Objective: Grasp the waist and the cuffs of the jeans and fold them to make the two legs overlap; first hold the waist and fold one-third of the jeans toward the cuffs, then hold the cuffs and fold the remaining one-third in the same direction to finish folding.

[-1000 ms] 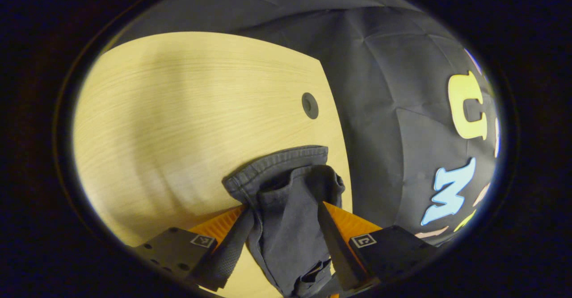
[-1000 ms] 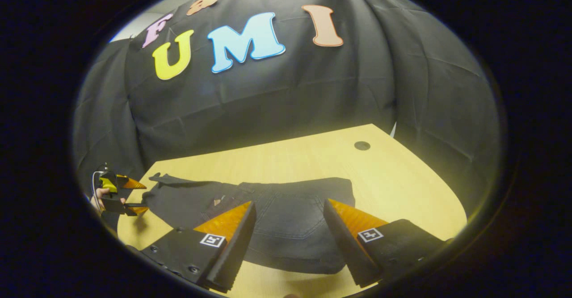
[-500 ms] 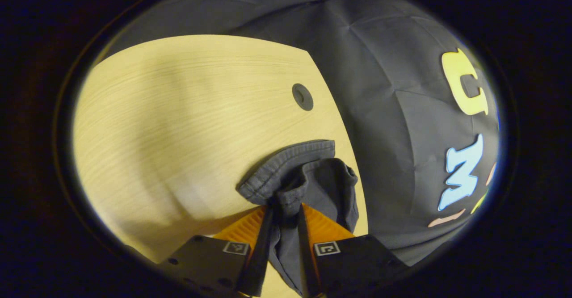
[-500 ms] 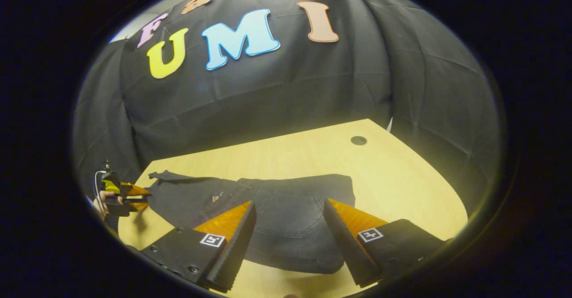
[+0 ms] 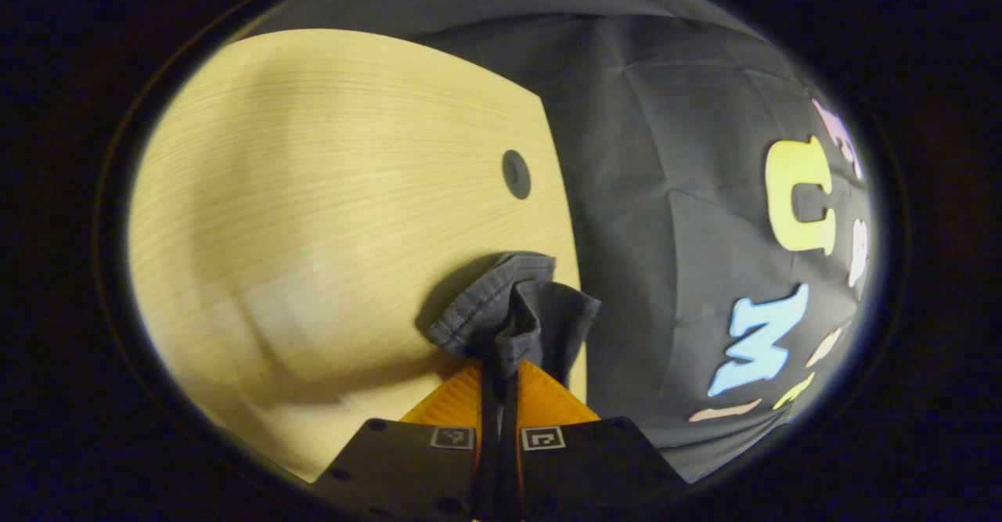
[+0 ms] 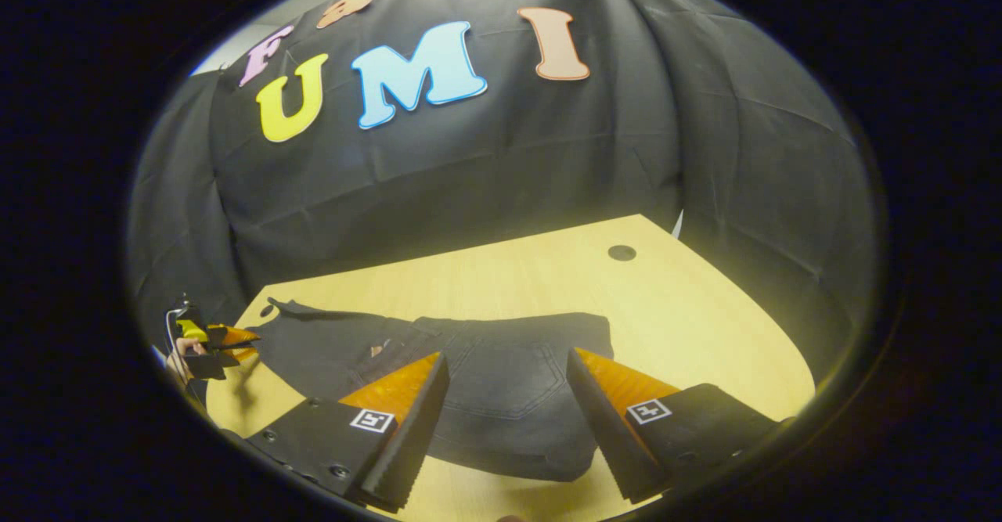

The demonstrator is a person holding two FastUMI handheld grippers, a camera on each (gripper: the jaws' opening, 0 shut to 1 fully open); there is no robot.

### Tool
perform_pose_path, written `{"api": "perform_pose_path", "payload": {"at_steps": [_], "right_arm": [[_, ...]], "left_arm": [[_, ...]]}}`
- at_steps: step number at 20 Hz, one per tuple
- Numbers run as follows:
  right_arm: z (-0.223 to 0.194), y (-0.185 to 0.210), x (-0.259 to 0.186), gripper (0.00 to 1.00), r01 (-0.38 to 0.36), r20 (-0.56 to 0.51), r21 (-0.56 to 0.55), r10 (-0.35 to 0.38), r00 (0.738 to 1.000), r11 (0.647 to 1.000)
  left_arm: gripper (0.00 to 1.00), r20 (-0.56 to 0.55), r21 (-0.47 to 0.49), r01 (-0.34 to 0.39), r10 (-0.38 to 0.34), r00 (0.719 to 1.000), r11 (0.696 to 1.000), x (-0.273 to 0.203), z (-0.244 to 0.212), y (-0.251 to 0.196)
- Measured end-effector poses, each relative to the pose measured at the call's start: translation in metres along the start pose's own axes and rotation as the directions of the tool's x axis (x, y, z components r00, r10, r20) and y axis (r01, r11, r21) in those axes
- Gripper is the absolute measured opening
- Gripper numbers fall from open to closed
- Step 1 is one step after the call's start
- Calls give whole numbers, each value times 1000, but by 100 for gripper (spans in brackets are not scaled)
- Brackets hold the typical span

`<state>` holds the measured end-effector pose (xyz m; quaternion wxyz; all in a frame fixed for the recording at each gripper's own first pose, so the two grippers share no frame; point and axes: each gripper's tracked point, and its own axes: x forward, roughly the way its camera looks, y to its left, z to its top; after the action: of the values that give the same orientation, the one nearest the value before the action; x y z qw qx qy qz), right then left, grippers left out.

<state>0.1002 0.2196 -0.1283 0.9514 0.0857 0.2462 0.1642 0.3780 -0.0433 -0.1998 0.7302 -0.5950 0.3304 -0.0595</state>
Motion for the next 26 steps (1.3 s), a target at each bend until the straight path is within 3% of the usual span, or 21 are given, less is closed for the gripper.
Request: {"api": "perform_pose_path", "payload": {"at_steps": [8, 15, 22, 26], "right_arm": [[19, -17, -27, 92, -25, 71, 15, 24, 997, 1000], [38, -35, -38, 91, -79, 110, 19, 77, 991, 997], [42, -72, -45, 92, -123, 121, -13, 124, 985, 992], [36, -95, -47, 91, -148, 108, -29, 150, 983, 989]], "left_arm": [[8, -74, 138, 242, -233, 970, 960, -47, -82, -124], [7, -206, 187, 371, -334, 920, 909, -77, -232, -195], [8, -322, 193, 398, -326, 889, 897, -81, -403, -190], [7, -375, 253, 327, -220, 901, 910, -61, -497, -150]]}}
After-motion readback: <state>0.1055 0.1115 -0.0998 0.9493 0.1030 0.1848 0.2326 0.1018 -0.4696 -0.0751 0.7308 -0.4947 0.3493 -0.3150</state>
